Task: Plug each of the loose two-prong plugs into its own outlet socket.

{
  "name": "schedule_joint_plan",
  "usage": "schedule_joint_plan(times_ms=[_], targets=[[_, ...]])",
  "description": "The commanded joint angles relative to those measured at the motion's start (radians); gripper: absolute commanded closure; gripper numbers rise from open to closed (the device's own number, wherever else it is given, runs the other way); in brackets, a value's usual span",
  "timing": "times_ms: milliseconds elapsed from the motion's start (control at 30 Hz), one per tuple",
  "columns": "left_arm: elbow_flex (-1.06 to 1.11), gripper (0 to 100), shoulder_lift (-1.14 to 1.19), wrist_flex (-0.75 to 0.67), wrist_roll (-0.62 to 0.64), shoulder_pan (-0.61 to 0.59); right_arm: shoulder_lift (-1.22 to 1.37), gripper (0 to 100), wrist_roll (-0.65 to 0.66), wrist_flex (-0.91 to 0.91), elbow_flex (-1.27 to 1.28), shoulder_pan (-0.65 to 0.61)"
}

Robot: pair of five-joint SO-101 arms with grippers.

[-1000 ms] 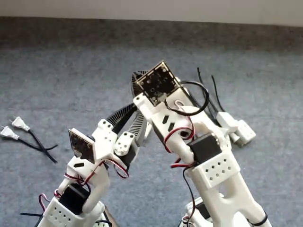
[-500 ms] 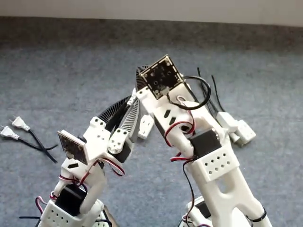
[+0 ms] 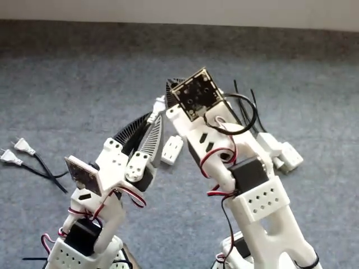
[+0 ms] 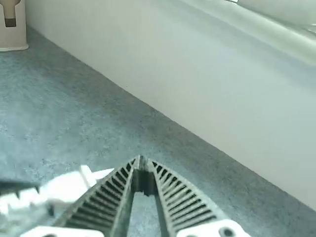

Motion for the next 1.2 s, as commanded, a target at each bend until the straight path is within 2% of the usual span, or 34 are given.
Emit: schedule_joint_plan(times_ms=[0, 200, 367, 533, 833, 1167], targets=[[-0.007, 100, -0.013, -0.028, 0.000, -0.022, -0.128, 99.1, 0.003, 0.016, -0.031, 0.018], [0.053, 100, -0.013, -0.029, -0.006, -0.025, -0.268, 99.1, 0.003, 0.056, -0.033, 0.018], [0.048, 100, 0.001, -0.026, -0.006, -0.108, -0.278, 99.1, 0.003, 0.056, -0.033, 0.035], [-0.048, 100, 0.180, 0.012, -0.137, -0.114, -0.277, 99.1, 0.003, 0.093, -0.073, 0.041], [-0.570, 100, 0.745, 0.387, -0.144, -0.114, -0.275, 99.1, 0.003, 0.183, -0.160, 0.041], [-1.231, 100, 1.351, 0.937, -0.146, -0.105, -0.079, 99.1, 0.003, 0.219, -0.231, 0.042]])
